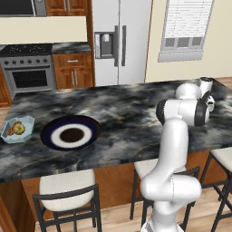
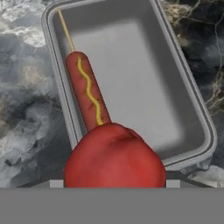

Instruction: Place one cooked food and one vegetable from the large plate to each tupperware container.

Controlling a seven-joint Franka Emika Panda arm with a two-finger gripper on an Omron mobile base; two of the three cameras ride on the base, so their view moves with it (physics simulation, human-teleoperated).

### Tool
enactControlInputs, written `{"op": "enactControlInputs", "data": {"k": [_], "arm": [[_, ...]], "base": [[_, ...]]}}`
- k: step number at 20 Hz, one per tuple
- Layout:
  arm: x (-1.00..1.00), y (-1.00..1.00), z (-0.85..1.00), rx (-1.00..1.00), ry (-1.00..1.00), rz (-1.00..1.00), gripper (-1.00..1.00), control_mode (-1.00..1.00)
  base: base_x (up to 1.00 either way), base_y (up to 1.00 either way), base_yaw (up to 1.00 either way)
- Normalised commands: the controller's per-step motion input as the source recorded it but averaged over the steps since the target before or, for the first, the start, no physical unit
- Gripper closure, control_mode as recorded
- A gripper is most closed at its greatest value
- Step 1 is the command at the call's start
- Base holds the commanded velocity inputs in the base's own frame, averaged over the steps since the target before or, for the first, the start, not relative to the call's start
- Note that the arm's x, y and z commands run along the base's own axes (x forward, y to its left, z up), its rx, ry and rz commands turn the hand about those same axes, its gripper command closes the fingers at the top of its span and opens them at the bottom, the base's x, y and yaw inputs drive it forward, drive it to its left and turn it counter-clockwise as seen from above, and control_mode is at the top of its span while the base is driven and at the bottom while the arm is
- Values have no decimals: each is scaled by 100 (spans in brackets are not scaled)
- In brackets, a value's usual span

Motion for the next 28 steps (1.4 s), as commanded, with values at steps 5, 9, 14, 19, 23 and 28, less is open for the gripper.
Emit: {"op": "enactControlInputs", "data": {"k": [5,9,14,19,23,28], "arm": [[6,-7,-36,0,0,0,100,-100],[0,14,-40,0,0,0,-100,-100],[-1,18,-26,0,1,0,-100,-100],[-5,5,-3,0,0,0,-100,-100],[-27,1,0,0,-1,0,-100,-100],[-64,8,18,-2,-4,0,-100,-100]], "base": [[0,0,0],[0,0,0],[0,0,0],[0,0,0],[0,0,0],[0,0,0]]}}
